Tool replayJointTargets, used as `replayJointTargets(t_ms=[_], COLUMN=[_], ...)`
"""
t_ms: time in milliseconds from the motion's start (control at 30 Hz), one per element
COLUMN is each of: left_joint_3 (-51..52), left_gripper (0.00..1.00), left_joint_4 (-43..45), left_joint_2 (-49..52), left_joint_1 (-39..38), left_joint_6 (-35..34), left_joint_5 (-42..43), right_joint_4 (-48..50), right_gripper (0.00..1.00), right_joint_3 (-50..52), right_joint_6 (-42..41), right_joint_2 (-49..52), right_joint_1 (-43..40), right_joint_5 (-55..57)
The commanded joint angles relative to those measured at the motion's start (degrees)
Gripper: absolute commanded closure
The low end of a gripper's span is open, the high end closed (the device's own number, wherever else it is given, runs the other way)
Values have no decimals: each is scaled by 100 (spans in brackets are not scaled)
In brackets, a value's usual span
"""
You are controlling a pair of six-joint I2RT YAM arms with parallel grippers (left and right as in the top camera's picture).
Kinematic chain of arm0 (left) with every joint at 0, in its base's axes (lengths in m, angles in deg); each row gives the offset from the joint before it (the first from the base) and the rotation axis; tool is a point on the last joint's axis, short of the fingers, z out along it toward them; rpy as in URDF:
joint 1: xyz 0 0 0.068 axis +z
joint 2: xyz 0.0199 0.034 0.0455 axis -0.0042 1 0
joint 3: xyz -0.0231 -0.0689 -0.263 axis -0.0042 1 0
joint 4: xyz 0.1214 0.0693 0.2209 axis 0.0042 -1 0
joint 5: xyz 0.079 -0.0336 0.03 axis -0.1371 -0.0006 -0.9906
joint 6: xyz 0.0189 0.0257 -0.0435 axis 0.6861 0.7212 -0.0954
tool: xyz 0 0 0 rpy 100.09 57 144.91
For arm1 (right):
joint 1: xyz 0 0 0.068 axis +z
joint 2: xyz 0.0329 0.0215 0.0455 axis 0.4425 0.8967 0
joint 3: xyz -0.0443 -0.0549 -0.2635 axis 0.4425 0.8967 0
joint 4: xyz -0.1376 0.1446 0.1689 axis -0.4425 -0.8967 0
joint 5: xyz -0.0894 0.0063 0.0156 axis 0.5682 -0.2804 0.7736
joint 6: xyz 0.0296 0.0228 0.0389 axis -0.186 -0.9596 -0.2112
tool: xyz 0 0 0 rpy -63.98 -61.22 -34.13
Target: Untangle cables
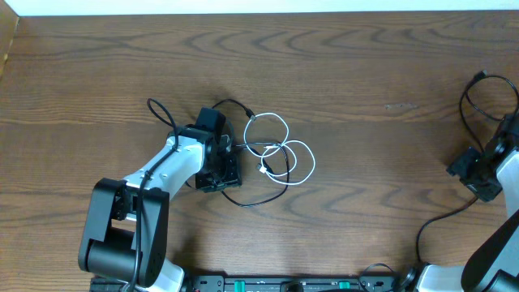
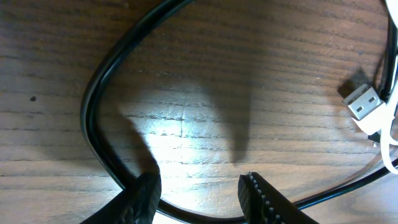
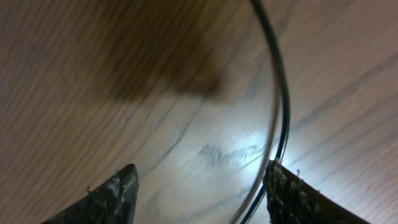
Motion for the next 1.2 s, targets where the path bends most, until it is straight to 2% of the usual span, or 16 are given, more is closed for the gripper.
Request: replayJointTargets(t_ms=[0,167,367,667,867,1067,1167], left_joint_3=[138,138,138,138,138,138,138], left_gripper=[54,54,54,54,54,54,54], left_joint_4=[-17,-20,-17,-20,-22,-46,-44], left_joint_2=[42,42,42,42,42,42,42], left_joint_1=[-13,-13,-13,-13,-13,-13,-13], left_joint_6=[13,13,13,13,13,13,13], left_joint_5=[-79,-79,-79,-79,-79,-79,-79], right_joint_4=[166,374,660,1141,1255,1300,1408], right_gripper=[41,39,41,38,50,50,53], right_joint_3=[184,459,800,1281,1434,1814,1961], right_joint_6=[-133,-595,-710,-852,-1038,-1707,-1722], right_joint_2=[17,17,20,22,22,20,22], right_joint_1=[-35,-35,-76,-105,-166,-448,-647], right_joint_5=[387,874,918,999,1001,999,1001])
